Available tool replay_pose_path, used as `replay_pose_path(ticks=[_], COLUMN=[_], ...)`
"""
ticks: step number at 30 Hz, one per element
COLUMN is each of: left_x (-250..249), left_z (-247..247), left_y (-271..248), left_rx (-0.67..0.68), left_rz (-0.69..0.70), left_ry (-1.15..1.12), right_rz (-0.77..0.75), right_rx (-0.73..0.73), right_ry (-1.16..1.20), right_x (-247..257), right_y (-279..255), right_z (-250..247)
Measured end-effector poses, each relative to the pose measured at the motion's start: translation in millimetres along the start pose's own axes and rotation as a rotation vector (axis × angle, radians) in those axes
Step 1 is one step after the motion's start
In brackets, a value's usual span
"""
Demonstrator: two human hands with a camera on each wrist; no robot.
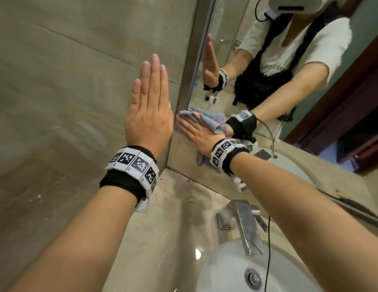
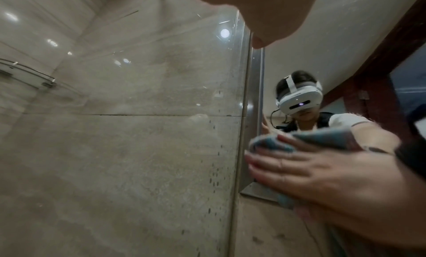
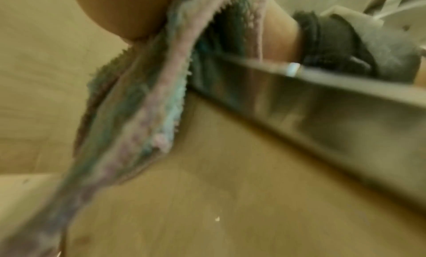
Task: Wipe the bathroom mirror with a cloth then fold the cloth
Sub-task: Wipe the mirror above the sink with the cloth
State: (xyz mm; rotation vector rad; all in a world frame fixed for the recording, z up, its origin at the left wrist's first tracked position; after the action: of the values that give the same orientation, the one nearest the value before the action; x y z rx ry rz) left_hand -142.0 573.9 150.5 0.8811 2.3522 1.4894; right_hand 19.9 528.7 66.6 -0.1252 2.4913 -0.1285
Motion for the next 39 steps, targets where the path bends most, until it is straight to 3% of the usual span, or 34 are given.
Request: replay_pose_path(ticks=[3,8,13,21,27,32,35,39], left_x=[-1.8,-0.2,-11.0,-78.3,-154.4,-209.2,-233.4,-261.6], left_z=[-2.3,-9.5,-18.6,-47.9,-81.6,-112.5,-125.9,-140.8], left_y=[1.3,3.4,-2.4,-27.5,-26.9,-31.8,-36.0,-44.1], left_rx=[0.008,0.059,0.117,0.19,0.23,0.231,0.231,0.262], left_rz=[0.017,-0.035,-0.088,0.03,0.081,0.113,0.131,0.129], left_ry=[0.028,-0.143,-0.322,-0.49,-0.618,-0.717,-0.746,-0.78], right_rz=[-0.035,-0.002,0.188,0.625,1.171,1.948,2.249,2.44], right_rx=[0.046,-0.088,-0.119,-0.318,-0.327,-0.324,-0.452,-0.727], right_ry=[0.071,0.07,-0.013,-0.164,-0.048,0.303,0.547,0.928], right_x=[10.2,6.5,-8.8,-21.4,-45.4,-48.7,-44.1,-45.3], right_y=[-0.8,-30.8,-101.6,-240.6,-367.3,-470.4,-515.0,-522.7], right_z=[23.6,24.2,30.4,60.3,60.5,75.3,89.3,92.1])
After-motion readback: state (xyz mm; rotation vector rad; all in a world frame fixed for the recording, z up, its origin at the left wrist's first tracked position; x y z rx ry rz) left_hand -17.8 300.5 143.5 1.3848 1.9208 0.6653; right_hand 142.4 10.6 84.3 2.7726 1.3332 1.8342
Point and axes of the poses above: each hand's wrist, its own y-axis towards the middle knuckle, its own z-axis out of the palm, x = y × z, the point moved 4 cm from there along y, towards the middle knuckle, and after that the axes turned 1 degree about -z, right-handed, at the moved point
